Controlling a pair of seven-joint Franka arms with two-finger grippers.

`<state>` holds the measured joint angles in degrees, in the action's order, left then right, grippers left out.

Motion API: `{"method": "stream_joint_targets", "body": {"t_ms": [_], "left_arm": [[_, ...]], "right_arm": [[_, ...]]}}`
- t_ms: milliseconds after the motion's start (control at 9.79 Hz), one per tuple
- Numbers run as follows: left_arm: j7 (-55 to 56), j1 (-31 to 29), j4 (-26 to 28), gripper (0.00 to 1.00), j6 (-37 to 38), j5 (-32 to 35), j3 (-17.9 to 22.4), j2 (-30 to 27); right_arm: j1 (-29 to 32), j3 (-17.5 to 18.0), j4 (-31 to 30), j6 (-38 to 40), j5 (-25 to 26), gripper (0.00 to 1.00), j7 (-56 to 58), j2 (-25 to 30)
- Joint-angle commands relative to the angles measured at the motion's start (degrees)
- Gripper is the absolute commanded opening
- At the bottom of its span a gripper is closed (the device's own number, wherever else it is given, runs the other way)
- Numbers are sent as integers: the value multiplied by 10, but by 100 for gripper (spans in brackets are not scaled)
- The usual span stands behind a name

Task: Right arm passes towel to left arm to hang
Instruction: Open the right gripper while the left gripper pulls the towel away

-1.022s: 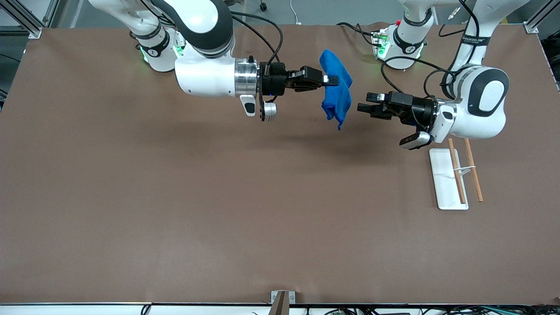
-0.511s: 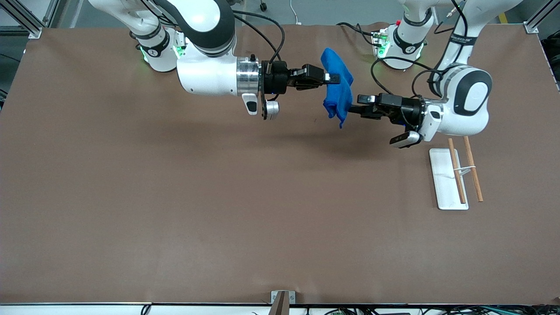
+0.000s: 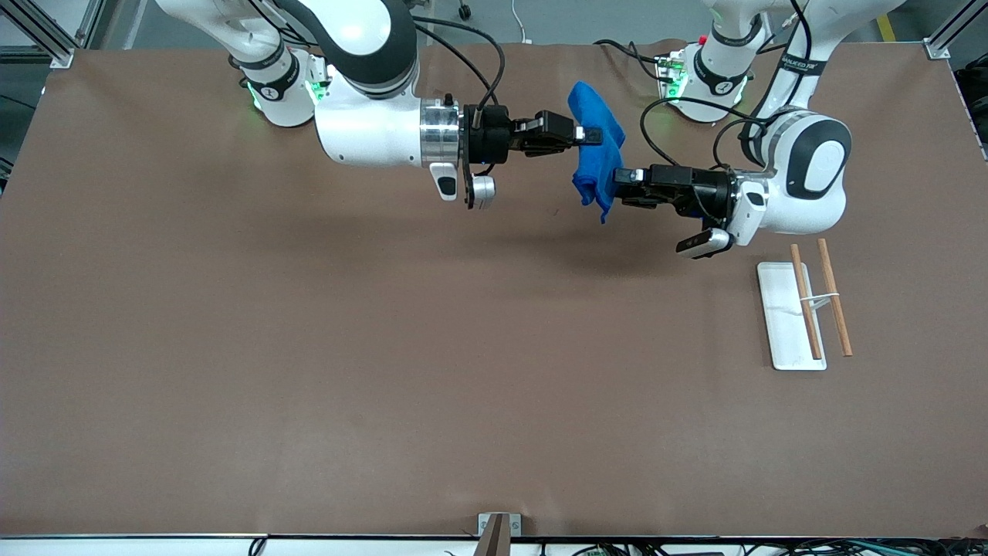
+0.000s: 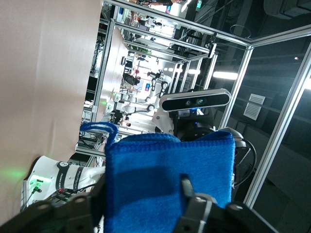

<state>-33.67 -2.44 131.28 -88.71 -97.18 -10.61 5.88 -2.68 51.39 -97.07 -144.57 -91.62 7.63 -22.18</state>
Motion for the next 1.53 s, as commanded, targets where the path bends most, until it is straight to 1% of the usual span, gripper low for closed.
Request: {"method": "stream_joint_targets", "body": {"t_ms": [0, 307, 409, 511, 613, 715, 818, 920, 1022, 1124, 1226, 1328, 1431], "left_arm": [[-19, -11, 20, 0, -14, -7, -5, -4], [-20, -13, 3, 0, -15, 1, 2, -3], [-19, -18, -2, 0, -16, 13, 3, -3], [-17, -27, -13, 0, -16, 42, 3, -4], [-17, -28, -22, 0, -16, 71, 9, -4], [-8, -27, -30, 0, -16, 95, 24, -5], [8, -27, -39, 0, -16, 130, 33, -10], [11, -28, -56, 0, -16, 182, 51, -12], [19, -28, -74, 0, -15, 227, 69, -17], [35, -28, -95, 0, -16, 273, 88, -24], [41, -28, -128, 0, -16, 336, 111, -21], [49, -28, -147, 0, -17, 389, 130, -18], [48, -27, -166, 0, -38, 437, 141, -16]], "right_arm": [[0, 5, 6, -5, -20, 0, 18, -4], [1, 5, 6, -5, -21, 0, 18, -4], [1, 6, 6, -4, -20, 0, 17, -4], [4, 5, 6, -2, -20, 0, 13, -4], [7, 5, 5, -4, -20, 4, 13, -3], [10, 3, -7, -4, -11, 67, 14, 6], [30, 1, -22, 0, 36, 100, 13, 12], [59, 1, -44, 12, 103, 100, 13, 14], [85, -3, -50, 51, 177, 100, 11, 15], [100, -33, -58, 91, 270, 100, 6, 21], [97, -81, -66, 134, 350, 100, -8, 45], [97, -129, -67, 194, 434, 100, -23, 63], [97, -173, -68, 249, 506, 100, -58, 91]]}}
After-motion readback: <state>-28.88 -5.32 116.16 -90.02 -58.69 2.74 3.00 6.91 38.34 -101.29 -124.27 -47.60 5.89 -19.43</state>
